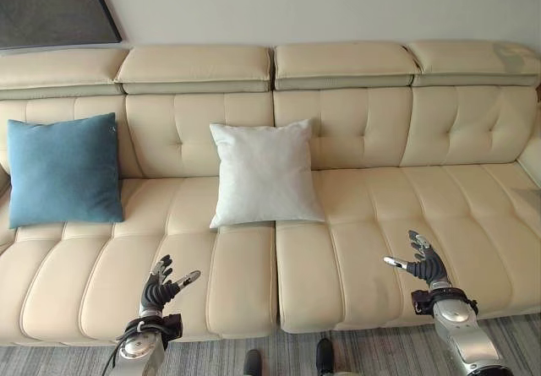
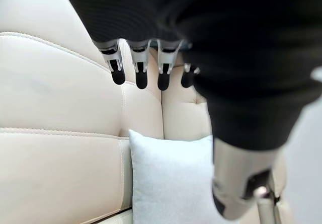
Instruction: Pick up all the scattered cushions and arrange them neatly on the sofa.
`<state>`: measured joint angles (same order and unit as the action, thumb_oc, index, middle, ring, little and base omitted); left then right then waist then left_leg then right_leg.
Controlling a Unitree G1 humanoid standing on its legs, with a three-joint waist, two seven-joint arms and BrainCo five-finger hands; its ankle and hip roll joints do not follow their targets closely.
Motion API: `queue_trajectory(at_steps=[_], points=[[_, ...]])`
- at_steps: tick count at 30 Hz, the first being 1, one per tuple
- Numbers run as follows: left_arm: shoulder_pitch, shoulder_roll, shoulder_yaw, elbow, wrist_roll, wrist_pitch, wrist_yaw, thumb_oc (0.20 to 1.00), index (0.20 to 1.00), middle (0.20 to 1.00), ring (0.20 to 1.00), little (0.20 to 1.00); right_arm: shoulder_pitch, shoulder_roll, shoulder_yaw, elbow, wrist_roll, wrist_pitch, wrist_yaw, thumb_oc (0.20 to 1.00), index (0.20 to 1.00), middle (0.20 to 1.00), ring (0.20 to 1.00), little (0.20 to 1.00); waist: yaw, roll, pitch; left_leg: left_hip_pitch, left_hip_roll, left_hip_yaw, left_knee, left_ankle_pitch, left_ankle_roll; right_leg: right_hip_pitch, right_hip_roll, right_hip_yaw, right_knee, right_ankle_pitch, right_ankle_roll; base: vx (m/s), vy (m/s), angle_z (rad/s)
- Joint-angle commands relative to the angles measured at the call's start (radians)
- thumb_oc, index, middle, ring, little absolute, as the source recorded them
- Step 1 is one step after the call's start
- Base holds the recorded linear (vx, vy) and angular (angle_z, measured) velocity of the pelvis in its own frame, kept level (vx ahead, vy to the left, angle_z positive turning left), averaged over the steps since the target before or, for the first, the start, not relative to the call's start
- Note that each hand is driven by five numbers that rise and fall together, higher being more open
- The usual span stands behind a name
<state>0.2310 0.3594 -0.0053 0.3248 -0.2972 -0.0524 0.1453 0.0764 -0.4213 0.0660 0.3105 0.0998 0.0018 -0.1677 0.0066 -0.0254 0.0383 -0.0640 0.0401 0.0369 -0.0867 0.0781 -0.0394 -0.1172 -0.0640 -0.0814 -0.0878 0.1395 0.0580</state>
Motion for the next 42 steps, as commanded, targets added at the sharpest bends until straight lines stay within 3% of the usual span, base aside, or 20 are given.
queue_trajectory(at_steps=[1,5,10,11,15,18,20,21,24,26,27,28,29,31,37,42], points=[[-0.046,0.051,-0.02,-0.046,0.035,-0.032,-0.029,1.0,1.0,1.0,1.0,1.0,-0.024,0.015,-0.043,-0.044,0.016,-0.055,-0.011,1.0,1.0,1.0,1.0,1.0,-0.002,-0.019,0.033,0.014,-0.045,-0.015,-0.001,-0.089,0.018,0.091,-0.037,-0.018,0.017,-0.123,0.081,-0.06,0.098,0.02],[-0.046,0.062,-0.035,-0.061,0.05,-0.032,-0.043,1.0,1.0,1.0,1.0,1.0,-0.005,0.027,-0.055,-0.057,0.029,-0.061,-0.004,1.0,1.0,1.0,1.0,1.0,-0.007,-0.018,0.051,0.005,-0.051,-0.016,-0.001,-0.085,0.023,0.069,-0.043,-0.017,0.044,-0.126,0.083,-0.08,0.053,0.0],[-0.121,0.097,-0.07,-0.077,0.073,-0.035,-0.036,1.0,1.0,1.0,1.0,1.0,-0.037,0.052,-0.038,-0.052,0.027,-0.063,-0.03,1.0,1.0,1.0,1.0,1.0,-0.019,0.0,0.14,-0.066,-0.037,0.014,0.001,-0.052,0.041,-0.09,-0.045,-0.003,0.235,-0.132,0.103,-0.27,0.052,-0.12],[-0.13,0.103,-0.074,-0.083,0.086,-0.036,-0.044,1.0,1.0,1.0,1.0,1.0,-0.034,0.054,-0.037,-0.05,0.022,-0.065,-0.029,1.0,1.0,1.0,1.0,1.0,-0.013,0.009,0.136,-0.088,-0.03,0.028,0.005,-0.041,0.043,-0.078,-0.046,-0.019,0.275,-0.162,0.087,-0.17,0.018,-0.28],[-0.119,0.108,-0.081,-0.096,0.089,-0.035,-0.063,1.0,1.0,1.0,1.0,1.0,-0.016,0.045,-0.043,-0.047,0.022,-0.068,-0.02,1.0,1.0,1.0,1.0,1.0,0.0,0.012,0.114,-0.104,-0.024,0.043,0.009,-0.031,0.044,-0.022,-0.043,-0.007,0.316,-0.218,0.077,-0.09,-0.017,-0.38],[-0.09,0.094,-0.083,-0.101,0.082,-0.029,-0.069,1.0,1.0,1.0,1.0,1.0,0.0,0.037,-0.052,-0.063,0.016,-0.067,-0.011,1.0,1.0,1.0,1.0,1.0,0.028,-0.01,0.09,-0.13,-0.031,0.063,0.022,-0.013,0.04,0.069,-0.039,0.033,0.281,-0.225,0.078,-0.16,-0.159,-0.22],[-0.084,0.078,-0.081,-0.082,0.075,-0.023,-0.067,1.0,1.0,1.0,1.0,1.0,0.001,0.036,-0.038,-0.072,0.017,-0.064,-0.009,1.0,1.0,1.0,1.0,1.0,0.038,-0.021,0.081,-0.17,-0.011,0.073,0.054,0.017,0.023,0.119,-0.014,0.033,0.164,-0.266,0.048,-0.28,-0.374,-0.35],[-0.086,0.07,-0.078,-0.079,0.065,-0.02,-0.06,1.0,1.0,1.0,1.0,1.0,0.008,0.024,-0.027,-0.092,0.024,-0.068,-0.004,1.0,1.0,1.0,1.0,1.0,0.035,-0.013,0.101,-0.2,0.012,0.066,0.076,0.053,-0.001,0.122,0.022,0.033,0.123,-0.272,0.02,-0.36,-0.422,-0.25],[-0.118,0.051,-0.079,-0.075,0.04,-0.023,-0.037,1.0,1.0,1.0,1.0,1.0,-0.009,0.009,-0.01,-0.085,0.035,-0.069,-0.018,1.0,1.0,1.0,1.0,1.0,0.031,0.009,0.157,-0.263,0.031,0.022,0.108,0.112,-0.056,0.09,0.054,-0.008,0.121,-0.264,-0.007,-0.36,-0.272,0.29],[-0.122,0.045,-0.077,-0.081,0.031,-0.025,-0.037,1.0,1.0,1.0,1.0,1.0,-0.017,0.008,-0.004,-0.08,0.043,-0.068,-0.016,1.0,1.0,1.0,1.0,1.0,0.026,0.004,0.166,-0.267,0.017,-0.004,0.137,0.081,-0.045,0.074,0.048,-0.017,0.13,-0.256,-0.006,-0.27,-0.095,0.41],[-0.112,0.041,-0.074,-0.091,0.024,-0.028,-0.043,1.0,1.0,1.0,1.0,1.0,-0.02,0.013,0.005,-0.069,0.076,-0.066,0.004,1.0,1.0,1.0,1.0,1.0,0.016,-0.008,0.163,-0.255,-0.004,-0.021,0.204,0.015,-0.023,0.05,0.028,-0.032,0.129,-0.229,0.001,-0.24,-0.074,0.33],[-0.113,0.041,-0.073,-0.091,0.024,-0.028,-0.043,1.0,1.0,1.0,1.0,1.0,-0.021,0.013,0.005,-0.069,0.077,-0.066,0.004,1.0,1.0,1.0,1.0,1.0,0.015,-0.007,0.16,-0.26,-0.003,-0.023,0.205,0.017,-0.023,0.046,0.029,-0.033,0.128,-0.226,0.001,-0.24,-0.031,0.37],[-0.092,0.037,-0.063,-0.088,0.013,-0.026,-0.058,1.0,1.0,1.0,1.0,1.0,-0.025,0.016,0.023,-0.064,0.101,-0.067,0.039,1.0,1.0,1.0,1.0,1.0,0.011,-0.026,0.152,-0.191,-0.038,-0.049,0.286,-0.112,-0.005,0.037,0.007,-0.026,0.115,-0.2,0.002,-0.11,0.003,0.23],[-0.084,0.031,-0.059,-0.083,0.006,-0.024,-0.059,1.0,1.0,1.0,1.0,1.0,-0.025,0.017,0.025,-0.064,0.096,-0.067,0.046,1.0,1.0,1.0,1.0,1.0,0.009,-0.022,0.145,-0.15,-0.042,-0.064,0.272,-0.132,-0.004,0.037,0.013,-0.021,0.108,-0.199,0.002,-0.04,0.038,0.07],[-0.06,0.022,-0.067,-0.075,0.013,-0.01,-0.061,1.0,1.0,1.0,1.0,1.0,0.01,0.021,0.0,-0.073,0.091,-0.056,0.05,1.0,1.0,1.0,1.0,1.0,-0.022,0.001,0.083,-0.046,-0.022,-0.063,0.064,-0.085,0.0,0.039,0.03,-0.02,0.059,-0.172,0.018,0.03,0.095,-0.01],[-0.05,0.028,-0.076,-0.094,0.03,-0.001,-0.079,1.0,1.0,1.0,1.0,1.0,0.035,0.021,-0.006,-0.078,0.082,-0.048,0.055,1.0,1.0,1.0,1.0,1.0,-0.037,0.004,0.089,-0.014,-0.032,-0.039,0.039,-0.09,0.013,0.039,0.021,0.011,0.055,-0.155,0.034,-0.03,0.119,-0.36]])
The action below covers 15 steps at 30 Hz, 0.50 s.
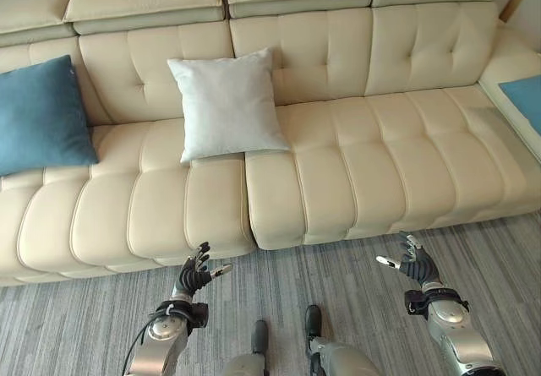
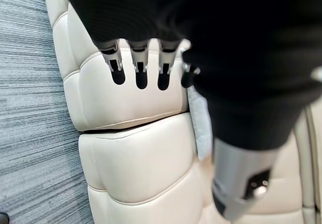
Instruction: Pick up all the scattered cushions and arrange them neatly on the sofa.
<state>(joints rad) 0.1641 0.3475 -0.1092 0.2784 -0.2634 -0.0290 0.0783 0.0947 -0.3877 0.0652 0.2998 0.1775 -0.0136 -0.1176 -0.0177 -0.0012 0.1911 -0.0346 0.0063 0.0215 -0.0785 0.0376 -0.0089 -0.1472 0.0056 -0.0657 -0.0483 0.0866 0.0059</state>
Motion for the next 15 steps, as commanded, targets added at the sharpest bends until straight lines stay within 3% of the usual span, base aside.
queue_trajectory(at_steps=[1,5,11,13,15], points=[[0.022,0.041,0.026,-0.049,0.0,-0.024,-0.017,1.0,1.0,1.0,1.0,1.0,0.027,-0.011,-0.01,-0.071,0.005,-0.031,0.009,1.0,1.0,1.0,1.0,1.0,-0.015,-0.021,-0.062,-0.035,0.0,-0.014,0.027,-0.053,-0.014,0.068,-0.052,0.006,0.02,-0.099,0.089,-0.04,0.127,-0.39],[0.026,0.046,0.021,-0.053,0.011,-0.021,-0.028,1.0,1.0,1.0,1.0,1.0,0.045,-0.004,-0.02,-0.073,0.008,-0.028,0.013,1.0,1.0,1.0,1.0,1.0,-0.031,-0.021,-0.061,-0.027,-0.006,0.014,0.024,-0.061,-0.005,0.055,-0.06,0.035,0.038,-0.093,0.099,-0.03,0.111,-0.43],[-0.011,0.054,0.008,-0.058,0.023,-0.024,-0.029,1.0,1.0,1.0,1.0,1.0,0.051,0.019,-0.045,-0.079,-0.011,-0.02,-0.006,1.0,1.0,1.0,1.0,1.0,-0.072,-0.014,-0.04,-0.015,-0.016,0.117,0.015,-0.077,0.024,-0.041,-0.076,0.092,0.166,-0.095,0.132,-0.05,0.117,-0.48],[-0.016,0.054,0.016,-0.063,0.026,-0.024,-0.025,1.0,1.0,1.0,1.0,1.0,0.048,0.027,-0.047,-0.079,-0.016,-0.023,-0.011,1.0,1.0,1.0,1.0,1.0,-0.07,-0.011,-0.021,0.002,-0.01,0.16,0.014,-0.09,0.029,-0.066,-0.102,0.036,0.219,-0.102,0.141,-0.06,0.084,-0.59],[-0.022,0.05,0.024,-0.077,0.03,-0.025,-0.024,1.0,1.0,1.0,1.0,1.0,0.045,0.032,-0.045,-0.088,-0.023,-0.019,-0.01,1.0,1.0,1.0,1.0,1.0,-0.061,-0.012,-0.014,0.017,0.001,0.219,0.016,-0.096,0.022,-0.07,-0.152,-0.091,0.238,-0.096,0.138,-0.03,0.001,-1.28]])
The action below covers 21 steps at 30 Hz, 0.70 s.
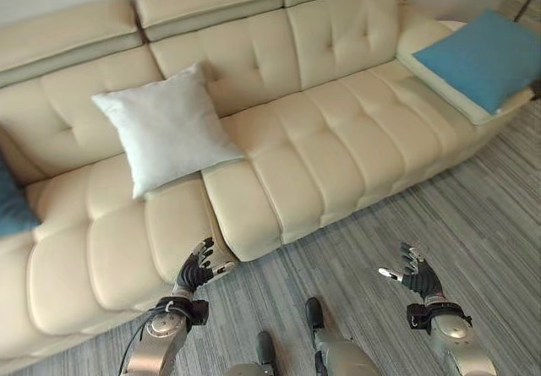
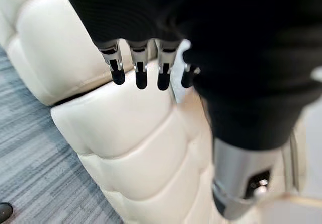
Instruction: Pick up all the scattered cushions and arrange them neatly on the sofa.
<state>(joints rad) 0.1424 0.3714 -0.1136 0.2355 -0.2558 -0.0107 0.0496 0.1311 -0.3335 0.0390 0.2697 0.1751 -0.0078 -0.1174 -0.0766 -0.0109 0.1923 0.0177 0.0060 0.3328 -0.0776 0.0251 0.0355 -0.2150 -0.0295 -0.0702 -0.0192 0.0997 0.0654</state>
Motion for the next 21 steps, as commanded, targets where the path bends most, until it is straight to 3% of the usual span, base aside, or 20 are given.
queue_trajectory(at_steps=[1,3,4,9,11,12,13,14,15,16,18,19,20,21], points=[[0.0,0.026,0.029,-0.036,0.022,-0.043,0.002,1.0,1.0,1.0,1.0,1.0,0.009,-0.023,-0.018,-0.061,-0.024,-0.023,-0.009,1.0,1.0,1.0,1.0,1.0,0.0,-0.004,-0.017,-0.038,0.004,-0.079,0.019,-0.082,-0.024,-0.004,-0.126,-0.118,0.205,-0.104,0.075,0.02,-0.042,-1.26],[-0.013,0.018,0.026,-0.038,0.016,-0.039,-0.006,1.0,1.0,1.0,1.0,1.0,-0.002,-0.032,-0.017,-0.058,-0.038,-0.019,-0.018,1.0,1.0,1.0,1.0,1.0,0.011,-0.005,-0.006,-0.007,0.031,0.004,0.045,-0.127,-0.037,-0.034,-0.172,-0.31,0.234,-0.099,0.082,0.15,-0.106,-1.59],[-0.022,0.016,0.027,-0.036,0.016,-0.036,-0.007,1.0,1.0,1.0,1.0,1.0,-0.003,-0.032,-0.018,-0.058,-0.04,-0.021,-0.019,1.0,1.0,1.0,1.0,1.0,0.009,-0.008,-0.007,0.002,0.035,0.024,0.047,-0.136,-0.04,-0.043,-0.182,-0.351,0.234,-0.09,0.083,0.21,-0.139,-1.63],[-0.041,-0.003,0.012,-0.027,0.019,-0.04,-0.011,1.0,1.0,1.0,1.0,1.0,0.017,-0.043,-0.031,-0.051,-0.032,-0.026,-0.026,1.0,1.0,1.0,1.0,1.0,-0.024,-0.01,-0.023,0.012,0.056,0.05,0.127,-0.182,-0.065,0.008,-0.14,-0.314,0.138,-0.104,0.065,0.23,-0.194,-0.61],[-0.048,-0.013,0.003,-0.019,0.01,-0.04,-0.011,1.0,1.0,1.0,1.0,1.0,0.03,-0.056,-0.037,-0.053,-0.016,-0.031,-0.022,1.0,1.0,1.0,1.0,1.0,-0.042,-0.003,-0.025,-0.007,0.108,0.06,0.295,-0.224,-0.088,0.051,-0.106,-0.286,0.124,-0.141,0.033,0.31,-0.245,-0.41],[-0.047,-0.016,-0.006,-0.029,0.004,-0.043,-0.006,1.0,1.0,1.0,1.0,1.0,0.025,-0.072,-0.03,-0.065,-0.011,-0.032,-0.016,1.0,1.0,1.0,1.0,1.0,-0.036,-0.005,-0.015,-0.047,0.131,0.02,0.435,-0.196,-0.097,0.082,-0.08,-0.251,0.112,-0.162,0.004,0.21,-0.164,-0.19],[-0.047,-0.016,-0.006,-0.028,0.004,-0.043,-0.006,1.0,1.0,1.0,1.0,1.0,0.026,-0.072,-0.03,-0.065,-0.01,-0.032,-0.015,1.0,1.0,1.0,1.0,1.0,-0.036,-0.004,-0.015,-0.05,0.135,0.018,0.443,-0.198,-0.1,0.083,-0.077,-0.252,0.112,-0.163,0.002,0.24,-0.147,-0.39],[-0.043,-0.018,-0.005,-0.032,0.0,-0.047,-0.002,1.0,1.0,1.0,1.0,1.0,0.019,-0.081,-0.026,-0.064,-0.011,-0.033,-0.011,1.0,1.0,1.0,1.0,1.0,-0.028,-0.001,-0.013,-0.071,0.124,-0.03,0.494,-0.167,-0.111,0.095,-0.059,-0.231,0.106,-0.174,-0.013,0.09,-0.072,-0.88],[-0.04,-0.02,-0.005,-0.034,-0.002,-0.05,-0.001,1.0,1.0,1.0,1.0,1.0,0.016,-0.085,-0.024,-0.066,-0.014,-0.031,-0.008,1.0,1.0,1.0,1.0,1.0,-0.021,-0.013,-0.012,-0.109,0.088,-0.07,0.52,-0.138,-0.095,0.094,-0.062,-0.218,0.097,-0.159,-0.025,0.15,-0.066,-0.93],[-0.034,-0.023,-0.005,-0.039,-0.006,-0.053,0.001,1.0,1.0,1.0,1.0,1.0,0.013,-0.088,-0.019,-0.072,-0.017,-0.03,-0.003,1.0,1.0,1.0,1.0,1.0,-0.009,-0.017,-0.01,-0.144,0.06,-0.121,0.532,-0.146,-0.086,0.104,-0.057,-0.191,0.092,-0.164,-0.026,0.13,-0.019,-0.93],[-0.026,-0.029,-0.001,-0.044,-0.005,-0.052,0.004,1.0,1.0,1.0,1.0,1.0,0.009,-0.092,-0.015,-0.076,-0.024,-0.029,0.001,1.0,1.0,1.0,1.0,1.0,0.009,-0.026,-0.005,-0.201,0.026,-0.201,0.515,-0.172,-0.073,0.117,-0.057,-0.136,0.087,-0.167,-0.019,0.27,0.032,-0.65],[-0.011,-0.034,0.003,-0.047,0.003,-0.049,0.007,1.0,1.0,1.0,1.0,1.0,0.003,-0.094,-0.009,-0.072,-0.026,-0.031,0.002,1.0,1.0,1.0,1.0,1.0,0.036,-0.029,-0.001,-0.255,-0.005,-0.299,0.426,-0.159,-0.068,0.132,-0.046,-0.082,0.076,-0.171,-0.011,0.33,0.054,-0.85],[-0.002,-0.033,0.004,-0.05,0.006,-0.048,0.007,1.0,1.0,1.0,1.0,1.0,-0.004,-0.098,-0.001,-0.065,-0.025,-0.033,0.003,1.0,1.0,1.0,1.0,1.0,0.052,-0.024,0.001,-0.271,-0.025,-0.355,0.361,-0.119,-0.074,0.141,-0.03,-0.056,0.067,-0.175,-0.011,0.25,0.042,-1.0],[-0.003,-0.033,0.004,-0.05,0.006,-0.048,0.007,1.0,1.0,1.0,1.0,1.0,-0.005,-0.098,-0.001,-0.064,-0.025,-0.033,0.003,1.0,1.0,1.0,1.0,1.0,0.051,-0.025,0.0,-0.271,-0.027,-0.355,0.353,-0.111,-0.074,0.139,-0.032,-0.056,0.065,-0.172,-0.011,0.17,0.026,-1.16]])
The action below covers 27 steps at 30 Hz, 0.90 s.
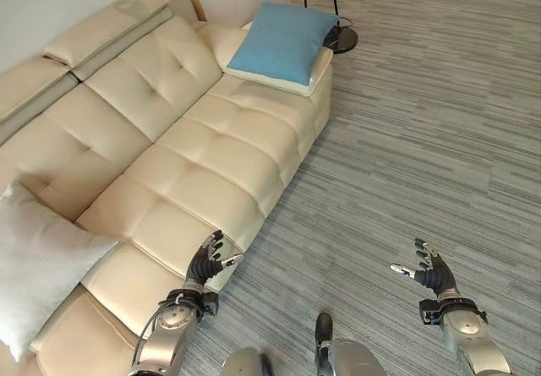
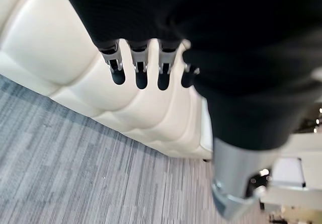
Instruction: Pick up all the scattered cushions and arrange them neatly on the sofa.
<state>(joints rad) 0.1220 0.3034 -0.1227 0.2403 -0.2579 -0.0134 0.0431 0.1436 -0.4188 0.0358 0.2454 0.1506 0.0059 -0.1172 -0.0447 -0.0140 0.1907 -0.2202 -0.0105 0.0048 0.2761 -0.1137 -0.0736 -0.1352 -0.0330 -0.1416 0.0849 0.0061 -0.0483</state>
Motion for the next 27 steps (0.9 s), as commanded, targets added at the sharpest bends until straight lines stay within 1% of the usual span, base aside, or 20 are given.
queue_trajectory(at_steps=[1,2,3,6,7,8,11,12,13,14,15,16,17,18,19,20,21,22,24,27], points=[[0.026,0.035,0.014,-0.051,0.012,-0.044,0.014,1.0,1.0,1.0,1.0,1.0,-0.026,-0.016,0.012,-0.031,-0.002,-0.048,0.003,1.0,1.0,1.0,1.0,1.0,0.04,-0.015,0.005,-0.056,-0.033,-0.101,-0.079,0.089,0.024,0.072,-0.006,0.048,-0.049,-0.081,0.102,0.18,0.026,-1.07],[0.03,0.036,0.01,-0.048,0.012,-0.042,0.013,1.0,1.0,1.0,1.0,1.0,-0.03,-0.017,0.02,-0.028,-0.002,-0.049,0.004,1.0,1.0,1.0,1.0,1.0,0.053,-0.004,0.007,-0.087,-0.039,-0.151,-0.133,0.136,0.018,0.082,0.014,0.07,-0.053,-0.088,0.099,0.25,0.023,-1.13],[0.025,0.038,0.005,-0.039,0.013,-0.042,0.014,1.0,1.0,1.0,1.0,1.0,-0.033,-0.019,0.027,-0.024,-0.001,-0.05,0.004,1.0,1.0,1.0,1.0,1.0,0.065,-0.002,0.012,-0.099,-0.042,-0.171,-0.188,0.166,0.011,0.094,0.027,0.095,-0.055,-0.097,0.094,0.23,0.019,-0.9],[0.016,0.049,0.005,-0.021,0.006,-0.046,0.014,1.0,1.0,1.0,1.0,1.0,-0.056,-0.023,0.05,-0.004,-0.004,-0.045,0.004,1.0,1.0,1.0,1.0,1.0,0.086,0.009,0.018,-0.117,-0.035,-0.166,-0.244,0.211,0.007,0.125,0.054,0.172,-0.068,-0.12,0.093,0.25,0.109,-0.66],[0.016,0.049,0.005,-0.021,0.006,-0.046,0.014,1.0,1.0,1.0,1.0,1.0,-0.055,-0.023,0.05,-0.005,-0.004,-0.045,0.004,1.0,1.0,1.0,1.0,1.0,0.087,0.009,0.019,-0.115,-0.035,-0.165,-0.245,0.212,0.007,0.125,0.054,0.173,-0.068,-0.12,0.093,0.37,0.286,-1.03],[0.03,0.05,-0.012,-0.006,0.006,-0.044,-0.001,1.0,1.0,1.0,1.0,1.0,-0.06,-0.017,0.058,-0.008,-0.02,-0.044,0.017,1.0,1.0,1.0,1.0,1.0,0.081,0.016,0.0,-0.091,-0.036,-0.147,-0.236,0.207,0.02,0.149,0.034,0.21,-0.07,-0.138,0.109,0.29,0.232,-1.08],[0.031,0.062,-0.02,0.006,0.012,-0.042,-0.011,1.0,1.0,1.0,1.0,1.0,-0.059,0.002,0.063,-0.006,-0.012,-0.044,0.029,1.0,1.0,1.0,1.0,1.0,0.08,0.006,-0.012,-0.08,-0.038,-0.113,-0.216,0.181,0.042,0.147,0.009,0.233,-0.029,-0.162,0.123,0.32,0.251,-0.92],[0.028,0.072,-0.018,0.011,0.014,-0.038,-0.013,1.0,1.0,1.0,1.0,1.0,-0.059,0.012,0.063,-0.002,-0.011,-0.041,0.034,1.0,1.0,1.0,1.0,1.0,0.08,0.002,-0.014,-0.069,-0.036,-0.097,-0.212,0.171,0.053,0.137,0.0,0.237,0.01,-0.168,0.13,0.22,0.143,-0.61],[0.022,0.084,-0.011,0.016,0.018,-0.032,-0.01,1.0,1.0,1.0,1.0,1.0,-0.069,0.022,0.075,0.015,-0.03,-0.033,0.041,1.0,1.0,1.0,1.0,1.0,0.077,-0.004,-0.017,-0.042,-0.033,-0.072,-0.21,0.148,0.074,0.107,-0.009,0.238,0.097,-0.157,0.153,0.22,0.141,-0.63],[0.021,0.084,-0.01,0.016,0.018,-0.032,-0.01,1.0,1.0,1.0,1.0,1.0,-0.07,0.023,0.075,0.016,-0.03,-0.033,0.041,1.0,1.0,1.0,1.0,1.0,0.079,-0.006,-0.016,-0.041,-0.033,-0.07,-0.21,0.148,0.074,0.104,-0.009,0.24,0.102,-0.16,0.154,0.26,0.165,-0.54],[0.016,0.094,0.003,0.018,0.01,-0.032,0.001,1.0,1.0,1.0,1.0,1.0,-0.076,0.031,0.075,0.016,-0.038,-0.029,0.044,1.0,1.0,1.0,1.0,1.0,0.074,-0.008,-0.012,-0.011,-0.026,-0.043,-0.213,0.126,0.092,0.058,-0.022,0.223,0.199,-0.127,0.183,0.12,0.071,-0.31],[0.016,0.095,0.003,0.018,0.01,-0.032,0.001,1.0,1.0,1.0,1.0,1.0,-0.076,0.031,0.075,0.016,-0.038,-0.028,0.044,1.0,1.0,1.0,1.0,1.0,0.075,-0.008,-0.012,-0.011,-0.026,-0.041,-0.213,0.126,0.092,0.055,-0.022,0.225,0.203,-0.129,0.183,0.18,0.1,-0.41],[0.017,0.1,0.009,0.015,0.006,-0.033,0.004,1.0,1.0,1.0,1.0,1.0,-0.073,0.034,0.073,0.014,-0.039,-0.028,0.045,1.0,1.0,1.0,1.0,1.0,0.072,-0.009,-0.01,0.0,-0.022,-0.028,-0.213,0.117,0.098,0.031,-0.03,0.211,0.254,-0.101,0.197,0.2,0.094,-0.38],[0.017,0.105,0.019,0.016,0.005,-0.031,0.007,1.0,1.0,1.0,1.0,1.0,-0.062,0.044,0.066,0.013,-0.04,-0.027,0.046,1.0,1.0,1.0,1.0,1.0,0.067,-0.004,-0.008,0.035,-0.013,-0.009,-0.22,0.097,0.106,-0.012,-0.049,0.171,0.322,-0.067,0.204,0.26,0.117,-0.4],[0.017,0.106,0.023,0.012,0.004,-0.031,0.007,1.0,1.0,1.0,1.0,1.0,-0.06,0.049,0.063,0.016,-0.039,-0.027,0.047,1.0,1.0,1.0,1.0,1.0,0.064,-0.002,-0.005,0.053,-0.011,0.001,-0.226,0.089,0.108,-0.037,-0.057,0.147,0.33,-0.058,0.203,0.27,0.107,-0.3],[0.015,0.104,0.023,0.01,0.002,-0.031,0.005,1.0,1.0,1.0,1.0,1.0,-0.064,0.051,0.061,0.018,-0.038,-0.028,0.046,1.0,1.0,1.0,1.0,1.0,0.059,0.0,0.001,0.071,-0.007,0.01,-0.235,0.079,0.107,-0.07,-0.062,0.116,0.317,-0.06,0.194,0.13,0.04,-0.19],[0.014,0.104,0.023,0.01,0.002,-0.031,0.005,1.0,1.0,1.0,1.0,1.0,-0.064,0.051,0.061,0.018,-0.038,-0.028,0.046,1.0,1.0,1.0,1.0,1.0,0.058,0.0,0.002,0.072,-0.008,0.009,-0.235,0.078,0.107,-0.069,-0.062,0.114,0.319,-0.062,0.194,0.21,0.005,-0.25],[0.014,0.103,0.022,0.005,0.001,-0.033,0.002,1.0,1.0,1.0,1.0,1.0,-0.069,0.051,0.058,0.016,-0.029,-0.029,0.046,1.0,1.0,1.0,1.0,1.0,0.052,-0.003,0.007,0.097,-0.009,0.023,-0.243,0.06,0.105,-0.105,-0.066,0.062,0.237,-0.06,0.186,0.23,-0.033,-0.19],[0.015,0.103,0.021,0.005,0.001,-0.032,-0.002,1.0,1.0,1.0,1.0,1.0,-0.069,0.049,0.057,0.016,-0.027,-0.028,0.044,1.0,1.0,1.0,1.0,1.0,0.047,-0.003,0.01,0.117,-0.01,0.027,-0.248,0.047,0.104,-0.114,-0.063,0.04,0.188,-0.051,0.184,0.2,-0.036,-0.2],[0.006,0.094,0.021,0.01,-0.001,-0.031,0.0,1.0,1.0,1.0,1.0,1.0,-0.072,0.055,0.06,0.031,-0.026,-0.027,0.035,1.0,1.0,1.0,1.0,1.0,0.035,-0.015,0.022,0.167,-0.019,0.038,-0.259,0.014,0.095,-0.177,-0.064,-0.041,0.046,0.007,0.191,0.29,-0.104,-0.16]])
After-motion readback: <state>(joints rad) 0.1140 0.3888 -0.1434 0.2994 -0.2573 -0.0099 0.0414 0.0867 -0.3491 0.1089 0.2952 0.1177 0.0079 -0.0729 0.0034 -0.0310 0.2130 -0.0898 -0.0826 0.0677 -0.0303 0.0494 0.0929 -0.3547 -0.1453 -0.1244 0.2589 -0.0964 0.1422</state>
